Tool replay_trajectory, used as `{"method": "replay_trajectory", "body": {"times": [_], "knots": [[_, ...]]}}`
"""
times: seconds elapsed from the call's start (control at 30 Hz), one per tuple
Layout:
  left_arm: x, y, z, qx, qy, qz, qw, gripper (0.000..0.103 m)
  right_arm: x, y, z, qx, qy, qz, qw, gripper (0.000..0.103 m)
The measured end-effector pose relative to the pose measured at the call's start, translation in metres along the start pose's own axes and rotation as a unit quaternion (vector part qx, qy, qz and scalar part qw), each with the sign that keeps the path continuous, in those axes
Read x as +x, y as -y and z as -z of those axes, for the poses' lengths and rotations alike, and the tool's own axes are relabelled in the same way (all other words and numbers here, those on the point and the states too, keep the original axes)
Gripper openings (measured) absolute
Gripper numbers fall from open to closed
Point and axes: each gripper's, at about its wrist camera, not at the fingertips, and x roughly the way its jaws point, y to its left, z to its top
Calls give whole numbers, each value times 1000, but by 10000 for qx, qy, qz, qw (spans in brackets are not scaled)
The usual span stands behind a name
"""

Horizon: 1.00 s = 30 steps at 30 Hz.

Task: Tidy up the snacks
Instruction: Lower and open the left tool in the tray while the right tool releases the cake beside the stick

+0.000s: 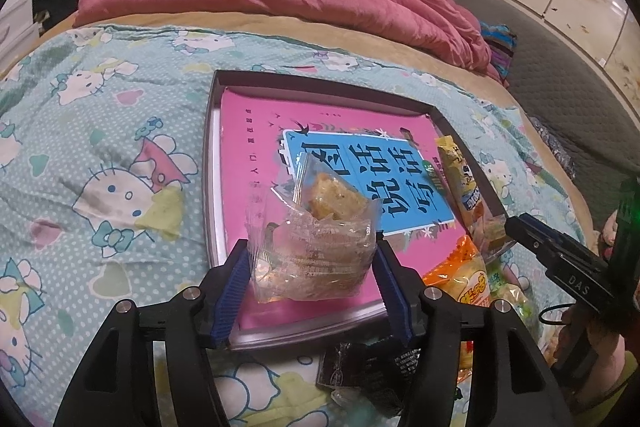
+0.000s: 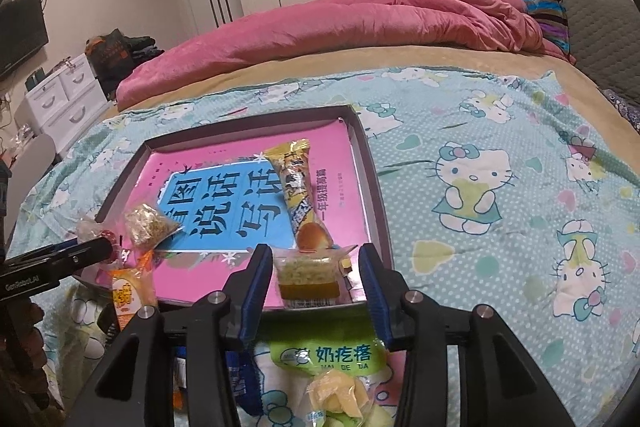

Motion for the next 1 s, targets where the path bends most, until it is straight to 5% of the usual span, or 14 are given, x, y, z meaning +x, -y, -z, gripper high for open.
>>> {"method": "replay_trajectory", "body": {"times": [1.0], "knots": [[-37,1,7,-47,383,12,9993,79,-26,-17,-5,-211,322,-248,9990,57]]}}
